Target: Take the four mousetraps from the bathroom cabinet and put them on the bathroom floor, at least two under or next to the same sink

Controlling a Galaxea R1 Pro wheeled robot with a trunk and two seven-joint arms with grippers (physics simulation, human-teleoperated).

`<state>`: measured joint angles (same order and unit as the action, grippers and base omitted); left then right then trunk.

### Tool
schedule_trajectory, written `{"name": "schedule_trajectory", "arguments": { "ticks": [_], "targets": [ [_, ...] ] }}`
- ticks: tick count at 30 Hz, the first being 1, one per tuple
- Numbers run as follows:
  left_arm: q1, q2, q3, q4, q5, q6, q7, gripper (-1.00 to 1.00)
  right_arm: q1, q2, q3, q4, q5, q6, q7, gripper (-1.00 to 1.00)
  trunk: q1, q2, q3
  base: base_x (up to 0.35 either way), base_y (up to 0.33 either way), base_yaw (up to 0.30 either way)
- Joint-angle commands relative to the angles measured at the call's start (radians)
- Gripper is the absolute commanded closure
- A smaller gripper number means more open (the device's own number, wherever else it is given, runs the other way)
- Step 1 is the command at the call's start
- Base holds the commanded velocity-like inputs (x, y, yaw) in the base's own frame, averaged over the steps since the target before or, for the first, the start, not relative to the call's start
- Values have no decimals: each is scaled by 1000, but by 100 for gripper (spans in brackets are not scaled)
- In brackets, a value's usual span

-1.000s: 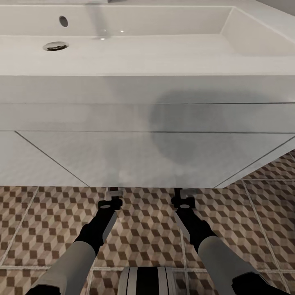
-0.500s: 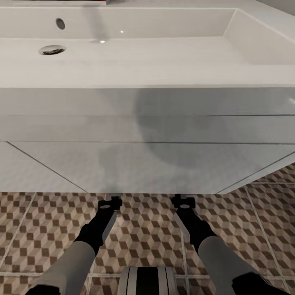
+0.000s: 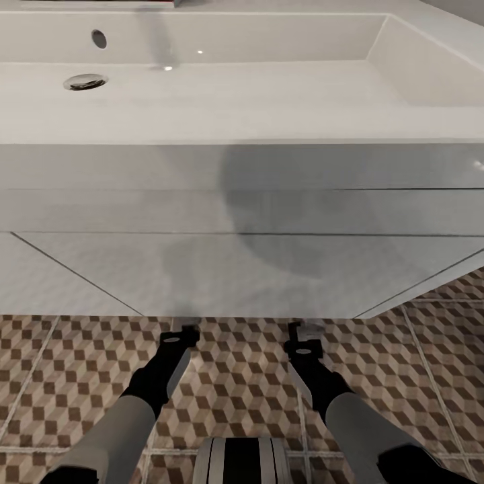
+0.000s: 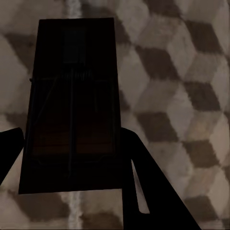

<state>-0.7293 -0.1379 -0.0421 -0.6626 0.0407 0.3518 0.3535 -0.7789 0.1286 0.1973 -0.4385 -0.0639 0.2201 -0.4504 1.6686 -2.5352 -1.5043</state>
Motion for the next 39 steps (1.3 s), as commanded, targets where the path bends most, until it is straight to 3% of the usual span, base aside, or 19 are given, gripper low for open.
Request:
{"name": "schedule_trajectory", "arguments": {
  "ticks": [1, 10, 19, 39],
  "targets": [
    [-3, 2, -4, 3, 5, 8, 9, 100, 0, 0, 8, 4, -9, 6, -8, 100, 0, 0, -1, 0, 0, 0],
    [-5, 7, -2, 32, 9, 12, 8, 100, 0, 0, 8, 12, -7, 5, -9, 100, 0, 0, -1, 0, 0, 0],
    [-6, 25, 1, 174, 12, -2, 7, 100, 0, 0, 6, 11, -14, 4, -10, 100, 0, 0, -1, 0, 0, 0],
    [-7, 24, 2, 180, 10, -56, 7, 100, 0, 0, 7, 9, -14, -7, -10, 100, 0, 0, -1, 0, 0, 0]
  ]
}}
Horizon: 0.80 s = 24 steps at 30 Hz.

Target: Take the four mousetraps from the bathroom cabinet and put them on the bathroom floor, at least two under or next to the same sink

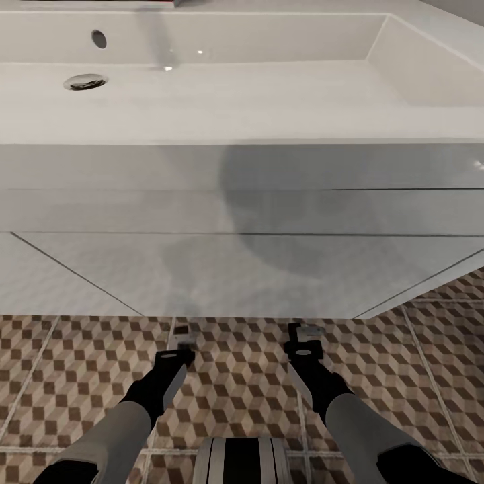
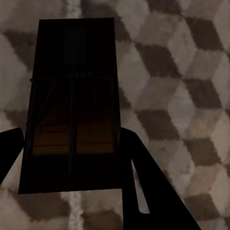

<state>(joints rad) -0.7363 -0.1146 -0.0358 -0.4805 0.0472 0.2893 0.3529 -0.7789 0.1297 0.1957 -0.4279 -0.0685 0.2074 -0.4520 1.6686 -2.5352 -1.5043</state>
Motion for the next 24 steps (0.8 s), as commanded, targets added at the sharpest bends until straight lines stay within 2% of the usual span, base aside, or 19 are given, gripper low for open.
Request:
{"name": "schedule_trajectory", "arguments": {
  "ticks": [1, 19, 24],
  "targets": [
    [0, 0, -4, -2, 3, 3, 7, 100, 0, -1, 9, -2, -10, 6, -8, 100, 0, 0, -1, 0, 0, 0],
    [-5, -3, -6, -8, -6, -14, -3, 100, 0, -1, 11, -2, -2, -17, -8, 100, 0, 0, -1, 0, 0, 0],
    [-5, -4, -9, -7, -8, -15, -2, 100, 0, -1, 12, -2, -1, -17, -8, 100, 0, 0, -1, 164, 24, 0]
  ]
}}
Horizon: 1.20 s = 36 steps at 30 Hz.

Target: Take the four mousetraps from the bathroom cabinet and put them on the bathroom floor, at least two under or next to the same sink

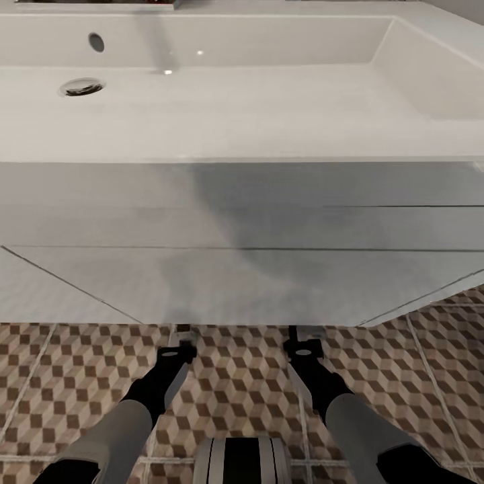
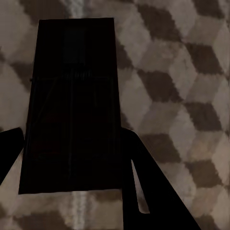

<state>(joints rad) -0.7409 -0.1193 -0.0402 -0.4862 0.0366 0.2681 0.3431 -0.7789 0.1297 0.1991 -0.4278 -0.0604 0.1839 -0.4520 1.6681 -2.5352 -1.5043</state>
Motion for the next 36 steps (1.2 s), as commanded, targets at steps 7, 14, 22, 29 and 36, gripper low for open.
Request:
{"name": "schedule_trajectory", "arguments": {
  "ticks": [7, 14, 22, 29, 36],
  "targets": [
    [0, 0, -6, -2, 2, 6, 8, 100, 0, -1, 8, -2, -9, 6, -8, 100, 0, 0, -1, 101, 10, 0],
    [0, 0, -6, -1, 2, 6, 8, 100, 0, -1, 9, -2, -9, 6, -8, 100, 0, 0, -1, 7, 1, 0],
    [0, 0, -7, 0, 2, 2, 8, 100, 0, -1, 9, -2, -9, 6, -8, 100, 0, 0, -1, 80, 19, 0],
    [0, 0, -7, 4, 1, -71, 9, 100, 0, -1, 10, -2, -9, 6, -8, 100, 0, 0, -1, 50, 13, 0],
    [0, 0, -7, 4, 2, -78, 10, 100, 0, -1, 10, -2, -9, 6, -8, 100, 0, 0, -1, 4, 1, 0]
  ]
}}
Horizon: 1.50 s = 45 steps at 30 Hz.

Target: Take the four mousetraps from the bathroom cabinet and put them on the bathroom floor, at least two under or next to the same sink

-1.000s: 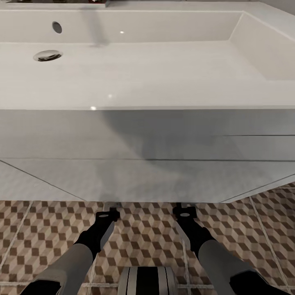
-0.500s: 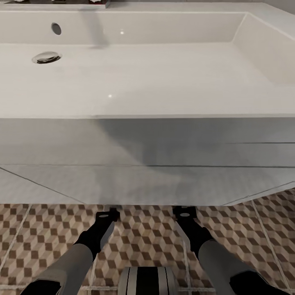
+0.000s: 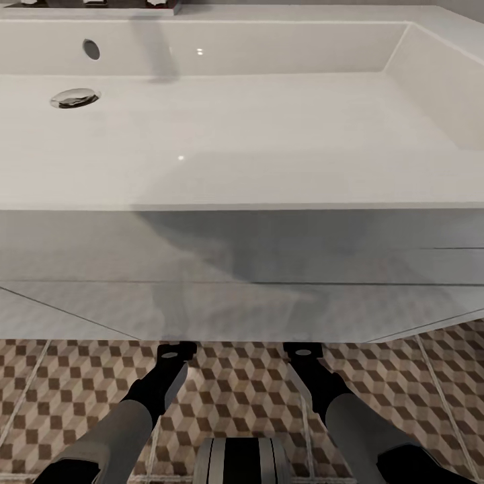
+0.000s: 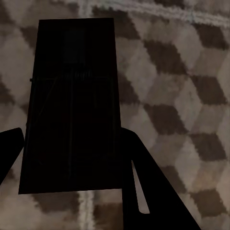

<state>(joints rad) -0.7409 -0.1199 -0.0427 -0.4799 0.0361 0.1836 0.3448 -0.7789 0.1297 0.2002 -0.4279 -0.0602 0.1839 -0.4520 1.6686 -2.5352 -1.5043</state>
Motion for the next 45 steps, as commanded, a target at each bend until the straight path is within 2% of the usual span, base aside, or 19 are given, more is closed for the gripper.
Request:
{"name": "schedule_trajectory", "arguments": {
  "ticks": [1, 34, 45],
  "targets": [
    [0, 0, -5, -2, 2, 8, 8, 100, 0, -1, 8, -2, -9, 6, -8, 100, 0, 0, -1, 0, 0, 0],
    [-7, -1, -3, -1, 4, -4, 4, 100, 0, -1, 8, 4, -8, -11, -8, 100, 0, 0, -1, 0, 0, 0],
    [-6, -22, -3, -7, 4, -3, 5, 100, 0, -1, 9, -2, -6, -13, -8, 100, 0, 0, -4, 0, 0, 0]
  ]
}}
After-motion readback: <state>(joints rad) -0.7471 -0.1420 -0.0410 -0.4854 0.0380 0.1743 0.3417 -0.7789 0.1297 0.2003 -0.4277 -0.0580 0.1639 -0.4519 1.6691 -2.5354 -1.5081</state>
